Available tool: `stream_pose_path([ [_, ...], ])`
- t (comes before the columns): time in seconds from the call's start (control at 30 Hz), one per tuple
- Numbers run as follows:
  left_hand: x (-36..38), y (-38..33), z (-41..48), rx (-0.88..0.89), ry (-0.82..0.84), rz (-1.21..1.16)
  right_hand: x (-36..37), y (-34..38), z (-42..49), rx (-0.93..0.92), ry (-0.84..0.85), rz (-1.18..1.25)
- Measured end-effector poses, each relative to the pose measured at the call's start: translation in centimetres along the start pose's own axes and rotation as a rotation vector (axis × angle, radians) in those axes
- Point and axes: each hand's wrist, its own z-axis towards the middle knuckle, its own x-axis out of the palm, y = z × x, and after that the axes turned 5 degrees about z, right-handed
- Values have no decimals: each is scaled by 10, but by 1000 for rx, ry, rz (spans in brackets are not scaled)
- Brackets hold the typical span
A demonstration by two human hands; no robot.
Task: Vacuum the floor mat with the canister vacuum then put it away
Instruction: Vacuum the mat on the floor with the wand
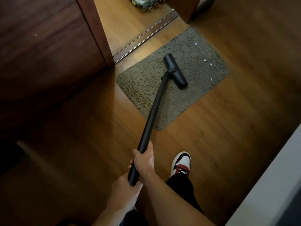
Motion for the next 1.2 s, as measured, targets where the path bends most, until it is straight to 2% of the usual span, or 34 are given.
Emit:
stream_pose_path([
  [0.4,43,-105,33,46,-88,-98,-62,79,66,-46,29,-58],
  [0.8,76,-219,71,15,-36,-97,-133,163,128,-73,26,-75],
  [1.2,88,-300,92,84,-101,-89,-168,227,172,-85,18,-25],
])
